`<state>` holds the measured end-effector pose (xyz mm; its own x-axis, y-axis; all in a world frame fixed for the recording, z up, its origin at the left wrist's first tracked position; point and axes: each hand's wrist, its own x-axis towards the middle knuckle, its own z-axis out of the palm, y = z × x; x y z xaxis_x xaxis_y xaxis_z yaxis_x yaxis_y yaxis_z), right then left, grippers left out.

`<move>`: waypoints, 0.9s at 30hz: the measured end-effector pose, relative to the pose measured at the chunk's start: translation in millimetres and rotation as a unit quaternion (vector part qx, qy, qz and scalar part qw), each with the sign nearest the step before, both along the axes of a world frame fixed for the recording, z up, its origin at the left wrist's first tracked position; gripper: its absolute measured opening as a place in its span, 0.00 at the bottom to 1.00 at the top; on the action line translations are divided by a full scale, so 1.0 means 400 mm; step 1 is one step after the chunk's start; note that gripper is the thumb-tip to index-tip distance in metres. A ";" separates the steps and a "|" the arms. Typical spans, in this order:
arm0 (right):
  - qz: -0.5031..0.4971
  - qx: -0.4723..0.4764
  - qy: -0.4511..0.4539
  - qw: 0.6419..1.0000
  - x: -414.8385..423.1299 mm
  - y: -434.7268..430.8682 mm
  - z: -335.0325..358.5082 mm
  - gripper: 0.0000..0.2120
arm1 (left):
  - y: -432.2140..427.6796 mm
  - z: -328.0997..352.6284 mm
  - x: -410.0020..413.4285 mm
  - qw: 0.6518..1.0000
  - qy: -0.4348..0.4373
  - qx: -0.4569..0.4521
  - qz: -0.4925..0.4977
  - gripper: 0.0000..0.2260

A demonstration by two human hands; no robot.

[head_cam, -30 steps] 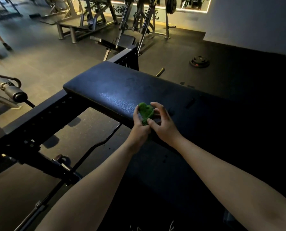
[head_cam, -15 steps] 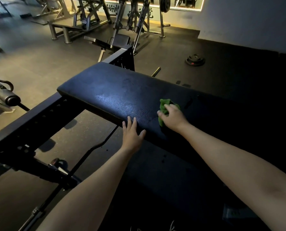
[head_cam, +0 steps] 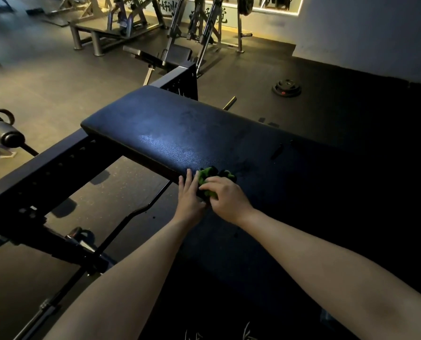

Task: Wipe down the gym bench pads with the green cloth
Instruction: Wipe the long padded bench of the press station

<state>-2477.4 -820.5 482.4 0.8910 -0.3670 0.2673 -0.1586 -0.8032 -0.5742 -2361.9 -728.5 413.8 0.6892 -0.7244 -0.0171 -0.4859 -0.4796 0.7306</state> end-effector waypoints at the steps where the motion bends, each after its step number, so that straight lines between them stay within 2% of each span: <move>1: 0.012 -0.018 0.015 1.000 0.002 -0.014 0.001 0.17 | 0.000 -0.004 0.004 1.000 0.000 0.003 -0.001 0.38; 4: 0.038 -0.121 0.089 0.988 0.008 -0.053 0.004 0.22 | 0.005 0.006 0.004 0.999 -0.030 0.026 -0.006 0.40; 6: 0.033 -0.162 0.133 0.977 0.015 -0.087 -0.006 0.24 | 0.015 0.028 -0.009 0.995 -0.064 0.075 0.007 0.41; 8: -0.001 -0.134 0.156 0.979 0.021 -0.128 -0.016 0.24 | 0.020 0.053 -0.022 0.989 -0.089 0.119 0.016 0.39; 11: -0.050 -0.047 0.158 0.985 0.035 -0.188 -0.012 0.21 | 0.024 0.078 -0.034 0.986 -0.091 0.136 0.010 0.39; 13: -0.096 -0.019 0.166 0.981 0.034 -0.225 -0.001 0.24 | 0.022 0.088 -0.034 0.985 -0.092 0.147 0.008 0.38; 17: -0.191 0.029 0.133 0.972 0.014 -0.224 0.024 0.25 | 0.021 0.091 -0.037 0.985 -0.092 0.149 0.011 0.38; 22: -0.126 -0.032 0.037 0.991 -0.025 -0.068 0.007 0.16 | 0.013 0.083 -0.041 0.983 -0.094 0.158 0.010 0.38; 27: -0.029 -0.101 0.011 0.994 -0.053 -0.001 -0.014 0.14 | 0.011 0.087 -0.037 0.983 -0.075 0.165 0.001 0.37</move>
<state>-2498.7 -820.7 476.8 0.8760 -0.3588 0.3222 -0.2184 -0.8909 -0.3983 -2376.5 -723.9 448.6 0.7033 -0.6953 -0.1481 -0.5757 -0.6793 0.4552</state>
